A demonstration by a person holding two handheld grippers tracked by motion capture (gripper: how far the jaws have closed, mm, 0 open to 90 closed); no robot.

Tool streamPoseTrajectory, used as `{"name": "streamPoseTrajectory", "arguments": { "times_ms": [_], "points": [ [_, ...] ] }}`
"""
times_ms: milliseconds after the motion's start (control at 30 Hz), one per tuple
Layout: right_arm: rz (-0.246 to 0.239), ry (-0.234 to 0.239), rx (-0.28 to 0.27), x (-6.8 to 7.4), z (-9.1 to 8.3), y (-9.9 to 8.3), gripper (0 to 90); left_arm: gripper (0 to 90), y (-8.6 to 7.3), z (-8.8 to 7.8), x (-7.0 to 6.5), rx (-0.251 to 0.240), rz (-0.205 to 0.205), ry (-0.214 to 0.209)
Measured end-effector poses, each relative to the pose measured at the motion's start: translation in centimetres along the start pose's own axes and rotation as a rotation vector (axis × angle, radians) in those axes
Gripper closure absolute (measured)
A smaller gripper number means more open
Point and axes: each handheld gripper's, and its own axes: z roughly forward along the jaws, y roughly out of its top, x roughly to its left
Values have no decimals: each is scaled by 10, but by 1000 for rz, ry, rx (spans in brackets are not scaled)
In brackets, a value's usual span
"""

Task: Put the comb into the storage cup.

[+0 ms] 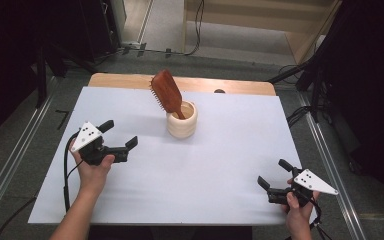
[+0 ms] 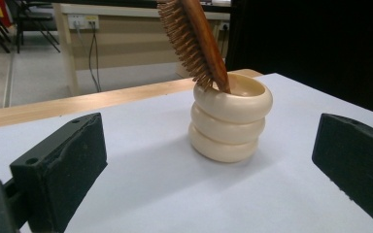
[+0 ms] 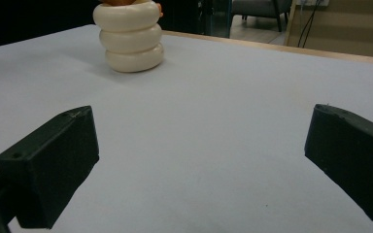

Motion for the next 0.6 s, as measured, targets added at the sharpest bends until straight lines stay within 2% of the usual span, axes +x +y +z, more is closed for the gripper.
{"name": "streamPoseTrajectory", "arguments": {
  "times_ms": [267, 600],
  "points": [
    [0, -2, 1, 0, 0, 0, 0, 0, -10, -25, 3, -3, 18, 24],
    [2, -4, 0, 0, 0, 0, 0, 0, -23, -52, 8, -3, 13, 56]
  ]
}}
